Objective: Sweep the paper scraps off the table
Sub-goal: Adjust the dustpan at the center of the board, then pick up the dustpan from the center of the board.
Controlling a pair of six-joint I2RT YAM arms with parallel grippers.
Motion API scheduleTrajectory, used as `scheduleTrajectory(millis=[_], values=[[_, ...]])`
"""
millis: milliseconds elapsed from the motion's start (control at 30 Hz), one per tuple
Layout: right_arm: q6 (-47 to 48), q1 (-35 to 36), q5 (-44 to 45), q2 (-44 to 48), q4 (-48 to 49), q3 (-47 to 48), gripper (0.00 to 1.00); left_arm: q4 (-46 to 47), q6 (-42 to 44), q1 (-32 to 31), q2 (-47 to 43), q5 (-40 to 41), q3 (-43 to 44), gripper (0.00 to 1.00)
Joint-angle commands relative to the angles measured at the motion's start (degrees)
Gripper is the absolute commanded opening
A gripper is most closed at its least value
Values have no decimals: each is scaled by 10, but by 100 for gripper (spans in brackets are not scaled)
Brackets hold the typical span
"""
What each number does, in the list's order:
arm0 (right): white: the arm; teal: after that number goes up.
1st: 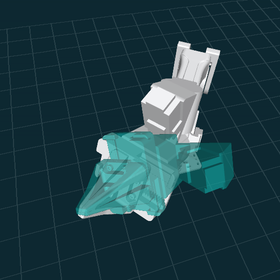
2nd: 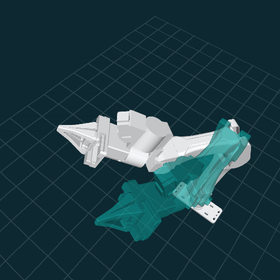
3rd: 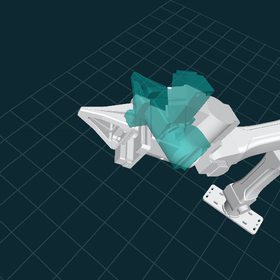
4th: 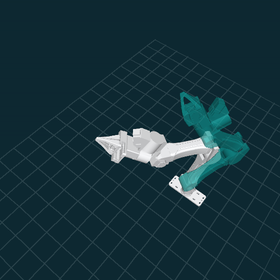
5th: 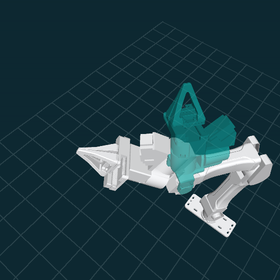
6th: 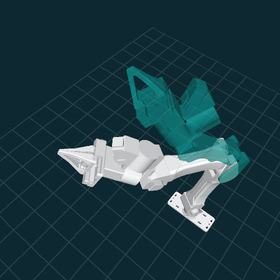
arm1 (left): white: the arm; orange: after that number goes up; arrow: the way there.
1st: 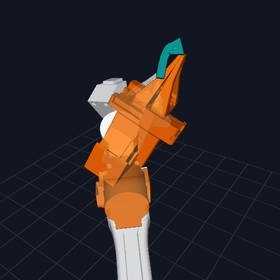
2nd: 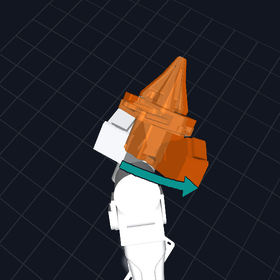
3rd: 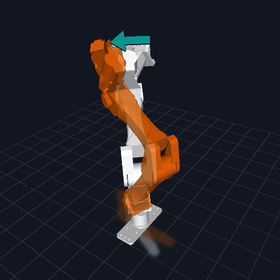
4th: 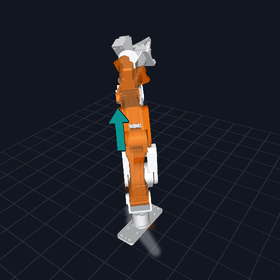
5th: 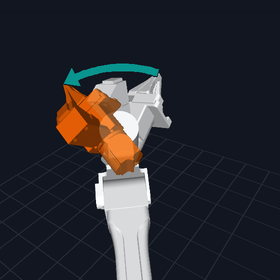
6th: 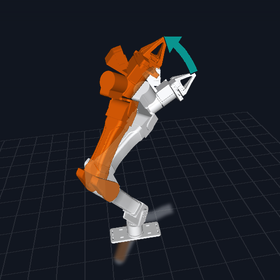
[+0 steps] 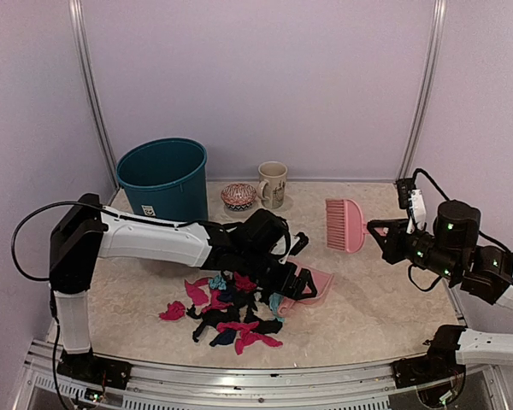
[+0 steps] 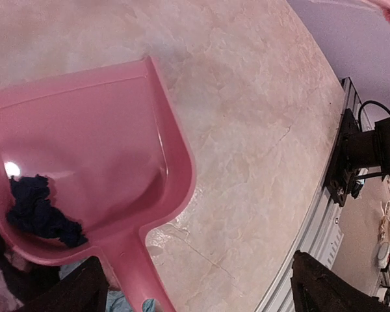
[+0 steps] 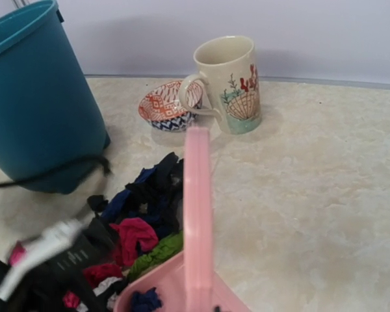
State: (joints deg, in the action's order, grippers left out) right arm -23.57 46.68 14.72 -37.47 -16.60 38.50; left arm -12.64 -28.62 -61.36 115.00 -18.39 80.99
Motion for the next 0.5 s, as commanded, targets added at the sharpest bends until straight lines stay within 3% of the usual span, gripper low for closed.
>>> scheduleTrajectory(millis=[0, 267, 467], values=[[6, -6, 17, 14, 3, -8, 0, -42, 6, -11, -69, 118, -9, 96], [11, -6, 24, 10, 3, -8, 0, -137, -28, -52, -75, 222, 21, 96], [8, -6, 19, 9, 6, -10, 0, -169, -59, -74, -40, 234, 48, 94]])
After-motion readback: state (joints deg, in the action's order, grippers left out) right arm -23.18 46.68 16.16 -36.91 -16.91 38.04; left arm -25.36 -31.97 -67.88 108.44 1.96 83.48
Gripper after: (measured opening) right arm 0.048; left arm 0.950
